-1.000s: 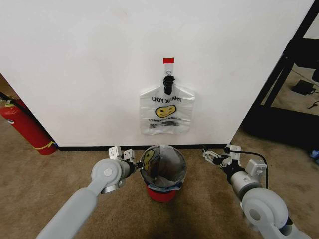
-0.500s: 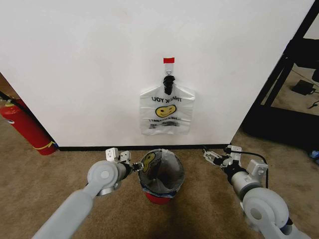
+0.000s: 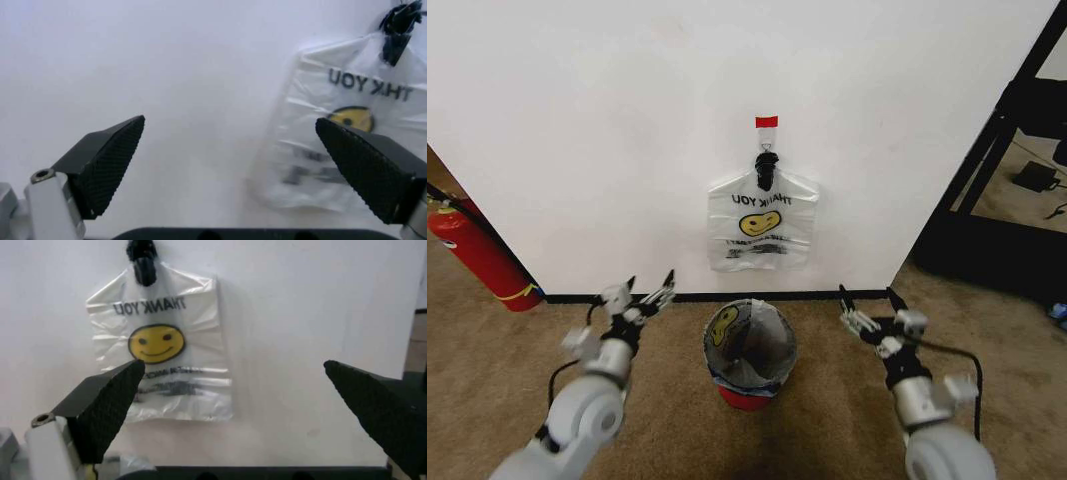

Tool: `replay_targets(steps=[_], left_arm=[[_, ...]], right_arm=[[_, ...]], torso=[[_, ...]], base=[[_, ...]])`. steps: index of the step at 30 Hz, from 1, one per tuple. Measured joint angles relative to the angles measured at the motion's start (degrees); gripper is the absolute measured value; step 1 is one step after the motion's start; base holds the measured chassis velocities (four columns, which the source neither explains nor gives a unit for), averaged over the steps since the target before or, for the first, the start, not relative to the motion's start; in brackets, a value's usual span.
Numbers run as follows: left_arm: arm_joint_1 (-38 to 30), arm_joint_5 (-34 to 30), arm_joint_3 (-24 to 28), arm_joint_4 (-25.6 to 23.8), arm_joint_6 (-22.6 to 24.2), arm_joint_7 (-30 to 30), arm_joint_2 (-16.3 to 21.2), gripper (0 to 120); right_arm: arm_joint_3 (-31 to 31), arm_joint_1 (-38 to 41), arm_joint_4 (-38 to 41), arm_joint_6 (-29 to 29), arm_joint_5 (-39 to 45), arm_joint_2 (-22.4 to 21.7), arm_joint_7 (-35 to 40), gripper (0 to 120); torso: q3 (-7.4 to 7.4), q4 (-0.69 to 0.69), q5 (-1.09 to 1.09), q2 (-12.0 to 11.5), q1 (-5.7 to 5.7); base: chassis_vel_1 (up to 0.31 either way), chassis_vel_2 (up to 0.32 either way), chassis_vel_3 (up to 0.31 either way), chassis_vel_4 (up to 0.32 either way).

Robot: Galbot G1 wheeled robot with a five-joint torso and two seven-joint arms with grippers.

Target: Pick up the garbage bag from the wall and place it over the trash bin.

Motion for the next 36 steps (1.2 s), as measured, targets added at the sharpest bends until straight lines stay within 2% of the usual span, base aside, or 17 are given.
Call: replay_targets(steps=[1, 2, 5, 7, 9, 15, 21, 30, 36], left_arm=[[1.7, 2.0, -1.2, 0.1, -2.1, 0.5, -0.5, 100], [1.7, 2.0, -1.2, 0.1, -2.1, 0.5, -0.5, 100], [7.5, 7.0, -5.1, -1.1, -5.9, 0.6, -3.3, 100], [10.2, 8.4, -6.6, -2.6, -6.9, 0.3, -5.1, 100], [12.8, 9.9, -7.2, -4.2, -7.4, -0.1, -7.2, 100], [16.7, 13.8, -7.6, -5.2, -9.7, -0.3, -10.1, 100], [17.3, 15.1, -5.8, -4.9, -10.8, -0.7, -10.1, 100], [14.9, 16.9, -2.3, -2.0, -12.8, -1.4, -7.7, 100], [14.7, 16.9, -2.0, -1.9, -12.8, -1.4, -7.5, 100]], right_arm=[[0.1, -0.7, -0.2, 1.6, -1.0, 1.2, -0.3, 100], [0.1, -0.7, -0.2, 1.6, -1.0, 1.2, -0.3, 100], [0.4, -1.7, -0.3, 4.3, -4.1, 3.0, -0.4, 100], [0.5, -2.2, -0.2, 5.4, -5.7, 3.6, -0.4, 100], [0.6, -2.5, 0.2, 6.0, -6.4, 3.8, -0.3, 100], [1.0, -2.6, 1.9, 6.0, -6.4, 3.0, -0.3, 100], [2.5, -2.0, 2.1, 5.8, -6.4, 4.1, 0.4, 100], [3.8, -2.0, 1.3, 5.4, -8.0, 7.2, 2.1, 100], [4.0, -2.1, 1.4, 5.3, -8.4, 7.8, 2.3, 100]], torso=[[0.00, 0.00, -0.01, 0.0, 0.00], [0.00, 0.00, -0.01, 0.0, 0.00], [0.00, 0.04, -0.01, 0.0, 0.00], [0.00, 0.06, 0.01, 0.0, 0.00], [0.00, 0.02, 0.00, 0.0, 0.00], [0.01, 0.04, 0.01, 0.0, 0.00], [0.01, 0.02, 0.01, 0.0, 0.00], [0.01, 0.01, 0.00, 0.0, 0.01], [0.01, 0.02, 0.01, 0.0, 0.01]], base=[[0.000, 0.000, 0.000, 0.000], [0.000, 0.000, 0.000, 0.000], [0.000, 0.000, 0.000, 0.000], [0.000, 0.000, 0.000, 0.000], [0.000, 0.000, 0.000, 0.000], [0.000, 0.000, 0.000, 0.000], [0.000, 0.000, 0.000, 0.000], [0.000, 0.000, 0.000, 0.000], [0.000, 0.000, 0.000, 0.000]])
